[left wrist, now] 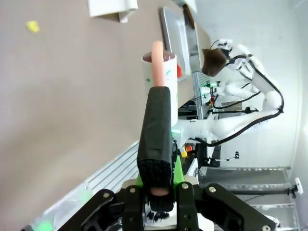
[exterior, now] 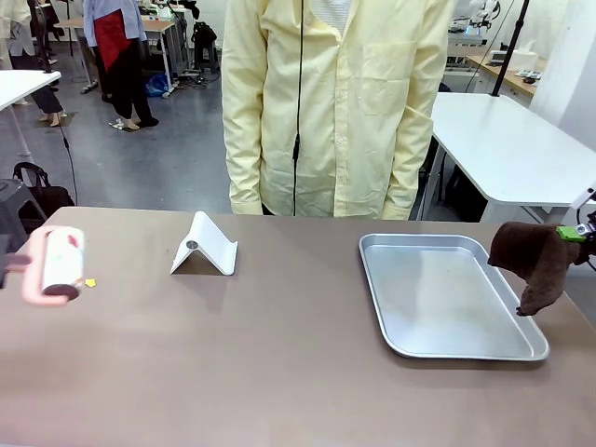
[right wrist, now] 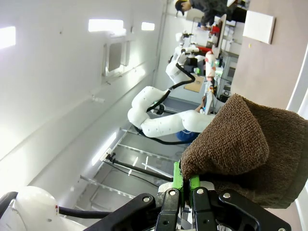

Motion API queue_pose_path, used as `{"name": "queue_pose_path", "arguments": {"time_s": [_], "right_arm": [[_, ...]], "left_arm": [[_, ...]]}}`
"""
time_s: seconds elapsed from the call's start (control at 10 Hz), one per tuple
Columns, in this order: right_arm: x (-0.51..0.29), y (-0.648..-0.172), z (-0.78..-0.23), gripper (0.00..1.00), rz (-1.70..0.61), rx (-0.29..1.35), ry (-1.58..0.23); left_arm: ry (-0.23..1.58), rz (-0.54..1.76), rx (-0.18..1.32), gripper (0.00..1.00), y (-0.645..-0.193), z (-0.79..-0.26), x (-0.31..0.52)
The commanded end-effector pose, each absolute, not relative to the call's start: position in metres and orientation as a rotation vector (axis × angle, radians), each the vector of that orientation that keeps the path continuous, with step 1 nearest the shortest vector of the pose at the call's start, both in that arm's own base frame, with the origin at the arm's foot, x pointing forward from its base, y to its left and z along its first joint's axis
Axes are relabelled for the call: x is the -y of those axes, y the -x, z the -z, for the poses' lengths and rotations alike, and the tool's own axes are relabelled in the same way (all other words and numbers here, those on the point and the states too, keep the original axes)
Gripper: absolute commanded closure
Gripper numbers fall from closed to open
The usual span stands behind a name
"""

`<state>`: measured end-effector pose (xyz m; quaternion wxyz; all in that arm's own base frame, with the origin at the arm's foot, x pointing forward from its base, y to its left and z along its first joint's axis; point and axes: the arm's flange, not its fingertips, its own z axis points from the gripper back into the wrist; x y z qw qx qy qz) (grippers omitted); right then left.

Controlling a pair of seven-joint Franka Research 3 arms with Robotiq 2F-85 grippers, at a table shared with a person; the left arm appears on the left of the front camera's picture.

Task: Clean the surface of the table.
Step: Clean the area not pointed to by the person.

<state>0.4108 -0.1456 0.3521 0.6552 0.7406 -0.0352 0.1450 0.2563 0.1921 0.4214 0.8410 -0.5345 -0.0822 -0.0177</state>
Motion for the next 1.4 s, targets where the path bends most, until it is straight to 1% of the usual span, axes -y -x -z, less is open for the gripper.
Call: {"name": "queue_pose_path", "arguments": {"time_s": [0.0, 0.1, 0.2, 0.3, 0.4, 0.9, 1.0, 1.2, 1.3], "right_arm": [[0.146, -0.414, -0.358, 0.94, -0.314, 0.074, -1.692], [0.146, -0.414, -0.358, 0.94, -0.314, 0.074, -1.692], [0.146, -0.414, -0.358, 0.94, -0.314, 0.074, -1.692], [0.146, -0.414, -0.358, 0.94, -0.314, 0.074, -1.692], [0.146, -0.414, -0.358, 0.94, -0.314, 0.074, -1.692], [0.146, -0.414, -0.358, 0.94, -0.314, 0.074, -1.692], [0.146, -0.414, -0.358, 0.94, -0.314, 0.074, -1.692], [0.146, -0.414, -0.358, 0.94, -0.314, 0.074, -1.692], [0.146, -0.414, -0.358, 0.94, -0.314, 0.074, -1.692]], "left_arm": [[1.176, 0.015, 0.216, 0.78, -0.236, -0.410, -0.231], [1.218, -0.053, 0.254, 0.78, -0.228, -0.401, -0.247], [1.250, -0.058, 0.257, 0.78, -0.226, -0.394, -0.254], [1.270, -0.086, 0.220, 0.78, -0.229, -0.392, -0.256], [1.193, -0.070, 0.231, 0.78, -0.216, -0.396, -0.245], [1.193, -0.070, 0.231, 0.78, -0.216, -0.396, -0.245], [1.197, -0.069, 0.226, 0.78, -0.220, -0.397, -0.248], [1.151, -0.135, 0.223, 0.78, -0.256, -0.393, -0.246], [1.098, -0.240, 0.286, 0.78, -0.279, -0.392, -0.245]]}}
